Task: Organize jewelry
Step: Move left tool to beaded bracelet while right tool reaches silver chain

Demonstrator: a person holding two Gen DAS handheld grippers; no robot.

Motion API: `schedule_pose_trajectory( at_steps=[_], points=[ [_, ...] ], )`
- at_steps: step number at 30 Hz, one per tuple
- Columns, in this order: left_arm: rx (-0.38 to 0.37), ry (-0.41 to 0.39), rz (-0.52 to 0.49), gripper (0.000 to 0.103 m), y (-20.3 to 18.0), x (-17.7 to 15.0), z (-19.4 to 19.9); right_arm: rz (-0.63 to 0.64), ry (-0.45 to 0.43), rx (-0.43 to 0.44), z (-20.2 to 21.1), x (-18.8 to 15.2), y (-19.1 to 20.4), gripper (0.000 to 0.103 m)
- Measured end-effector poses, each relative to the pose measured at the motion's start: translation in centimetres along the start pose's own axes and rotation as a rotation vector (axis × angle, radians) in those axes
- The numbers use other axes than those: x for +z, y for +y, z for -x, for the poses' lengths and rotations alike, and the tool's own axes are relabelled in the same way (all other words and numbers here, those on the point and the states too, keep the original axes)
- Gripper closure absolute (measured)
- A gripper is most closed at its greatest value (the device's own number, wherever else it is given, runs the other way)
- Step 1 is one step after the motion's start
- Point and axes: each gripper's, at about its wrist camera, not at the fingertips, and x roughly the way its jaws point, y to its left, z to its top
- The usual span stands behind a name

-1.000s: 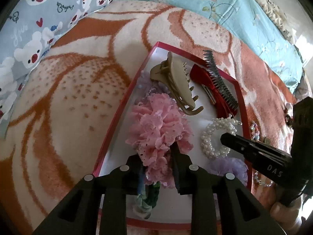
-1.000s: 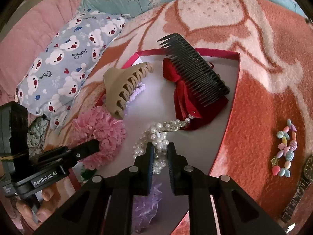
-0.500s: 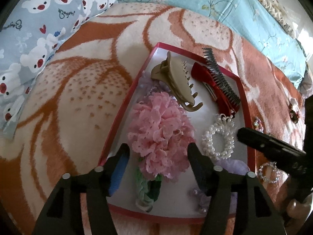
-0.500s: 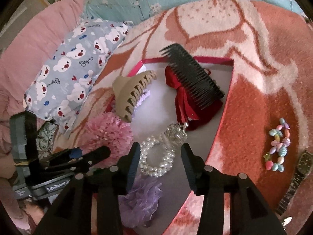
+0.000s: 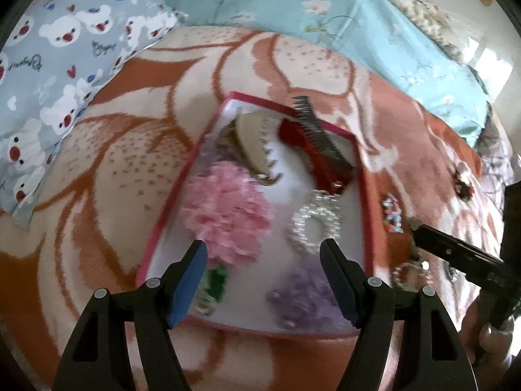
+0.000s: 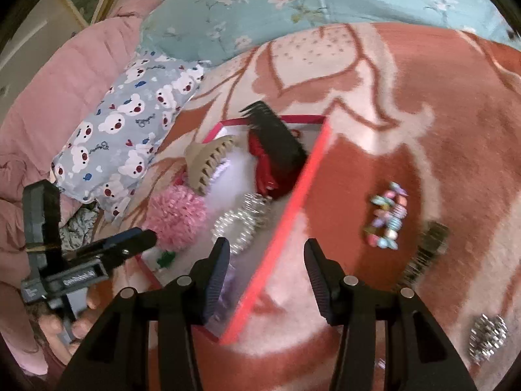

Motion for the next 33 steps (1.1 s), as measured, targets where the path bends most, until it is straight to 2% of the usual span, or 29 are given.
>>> schedule_pose_trajectory(
  at_steps=[10, 16, 20, 27, 30, 33],
  points=[
    [-0.082, 0.009, -0.112, 0.031, -5.3, -1.8, 1.8, -0.037, -0.03, -0.109, 5.7, -3.0, -4.9, 0.053],
    [-0.148, 0.056, -0.16, 0.031, -8.2, -2.8, 0.9, -0.071, -0.048, -0.197, 8.8, -5.3, -8.0, 0.049],
    [-0.164, 0.079, -0.21, 0.031, -10.3, -3.5, 0.1, -0.087, -0.058, -0.259, 10.4, -6.8, -9.7, 0.049],
    [-0.192, 0.121, -0.276, 0.031, -14.1, -4.4, -2.4, -0.124, -0.057, -0.293, 11.2, -8.5, -11.8, 0.049],
    [-0.223, 0.127, -0.325, 0.031, -16.1, -5.0, -3.8, -0.121, -0.053, -0.298, 10.8, -8.5, -12.1, 0.048],
    [-0.218, 0.155, -0.372, 0.031, -17.9, -5.7, -6.1, -0.102, -0.05, -0.311, 10.2, -8.3, -12.2, 0.049]
  ],
)
